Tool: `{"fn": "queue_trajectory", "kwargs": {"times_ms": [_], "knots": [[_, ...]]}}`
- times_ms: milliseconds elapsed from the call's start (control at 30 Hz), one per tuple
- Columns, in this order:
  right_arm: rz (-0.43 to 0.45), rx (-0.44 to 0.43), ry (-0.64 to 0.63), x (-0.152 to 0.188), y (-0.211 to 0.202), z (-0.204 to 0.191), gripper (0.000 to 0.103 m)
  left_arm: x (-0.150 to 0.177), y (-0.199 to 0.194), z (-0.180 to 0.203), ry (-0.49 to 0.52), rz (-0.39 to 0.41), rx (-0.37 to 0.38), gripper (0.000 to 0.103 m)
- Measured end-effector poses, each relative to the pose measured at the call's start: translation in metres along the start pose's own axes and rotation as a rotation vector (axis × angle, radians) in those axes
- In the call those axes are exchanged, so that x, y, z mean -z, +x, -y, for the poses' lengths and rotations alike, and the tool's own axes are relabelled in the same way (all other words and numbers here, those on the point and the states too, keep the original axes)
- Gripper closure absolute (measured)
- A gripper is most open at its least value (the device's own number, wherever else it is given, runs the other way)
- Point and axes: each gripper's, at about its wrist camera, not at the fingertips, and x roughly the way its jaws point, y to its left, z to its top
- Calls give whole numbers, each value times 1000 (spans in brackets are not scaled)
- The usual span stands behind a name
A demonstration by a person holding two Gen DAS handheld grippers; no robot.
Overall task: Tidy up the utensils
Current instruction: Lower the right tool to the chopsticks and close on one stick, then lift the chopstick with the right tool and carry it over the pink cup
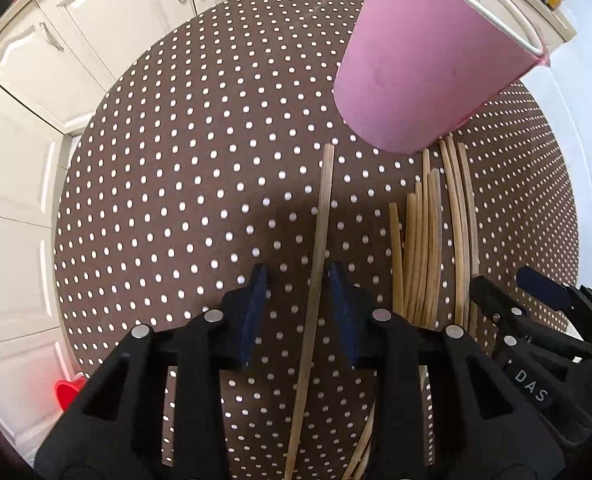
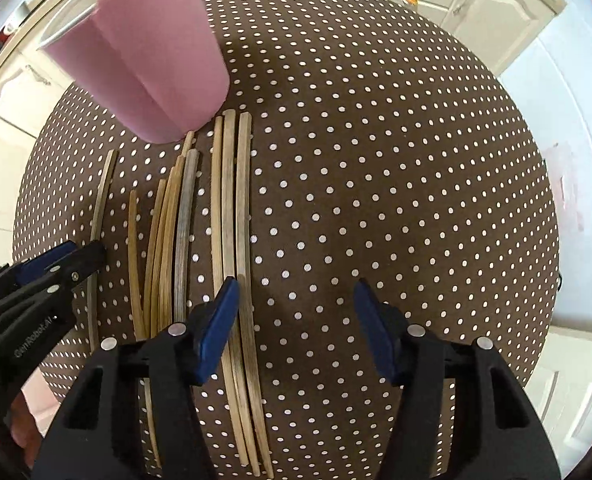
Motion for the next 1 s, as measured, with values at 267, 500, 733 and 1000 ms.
{"fn": "queue_trajectory", "kwargs": {"times_ms": [267,500,733,1000], "knots": [[-12,21,-58,-25,12,-8,77,-20,-1,1,-46,-21,2,70],[-8,-18,-80,-36,13,-21,97,-34,1,-35,-160,-21,72,97],[63,-47,-42,-37,-16,-1,97,-28,-29,-69,-213,46,83,97],[185,-95,-30,-11,-66,0,97,-9,-81,-63,-193,149,85,97]]}}
